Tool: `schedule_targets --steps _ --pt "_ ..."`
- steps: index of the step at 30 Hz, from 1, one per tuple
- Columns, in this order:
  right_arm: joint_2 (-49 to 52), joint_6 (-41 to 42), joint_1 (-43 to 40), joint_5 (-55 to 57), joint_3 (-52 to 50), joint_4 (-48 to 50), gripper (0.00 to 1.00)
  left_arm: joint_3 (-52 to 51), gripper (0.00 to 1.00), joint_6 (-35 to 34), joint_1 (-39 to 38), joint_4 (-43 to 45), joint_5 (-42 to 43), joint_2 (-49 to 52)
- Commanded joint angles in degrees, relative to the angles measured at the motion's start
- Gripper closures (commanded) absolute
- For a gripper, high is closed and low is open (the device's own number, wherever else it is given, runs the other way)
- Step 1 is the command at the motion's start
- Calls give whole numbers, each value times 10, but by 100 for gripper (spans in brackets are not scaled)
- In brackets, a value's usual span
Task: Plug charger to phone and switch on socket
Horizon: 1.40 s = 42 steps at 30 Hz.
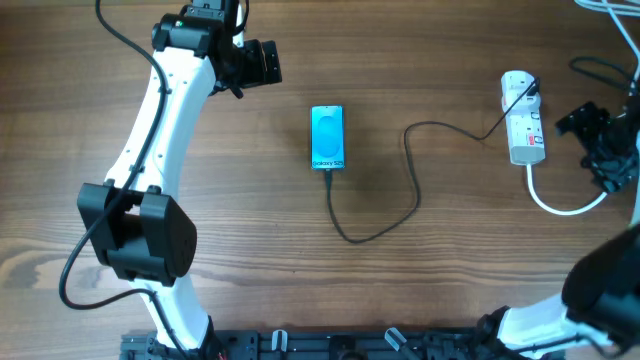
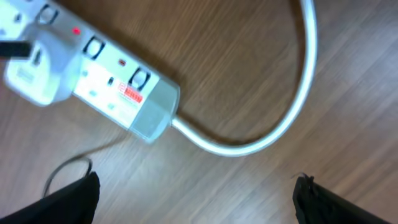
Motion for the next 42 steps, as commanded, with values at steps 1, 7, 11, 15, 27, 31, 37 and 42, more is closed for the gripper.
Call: schedule_targets --steps 1,7,11,15,27,31,37,42 --pt "-70 10 21 14 -4 -44 0 -2 0 -5 2 0 -12 5" --pt "-250 11 94 27 -96 -32 0 -2 0 -5 2 0 -12 5" --pt "-372 12 136 27 -166 -26 0 -2 0 -5 2 0 -12 5" --pt "-448 11 140 20 -195 -37 0 -2 0 -5 2 0 -12 5" --pt "-421 11 140 21 -195 -42 0 -2 0 -5 2 0 -12 5" --pt "-375 10 141 4 -195 -31 0 -2 0 -5 2 0 -12 5" --pt "-432 10 142 -58 -242 67 0 -2 0 -5 2 0 -12 5" --pt "-593 -34 142 -104 -391 220 0 -2 0 -5 2 0 -12 5"
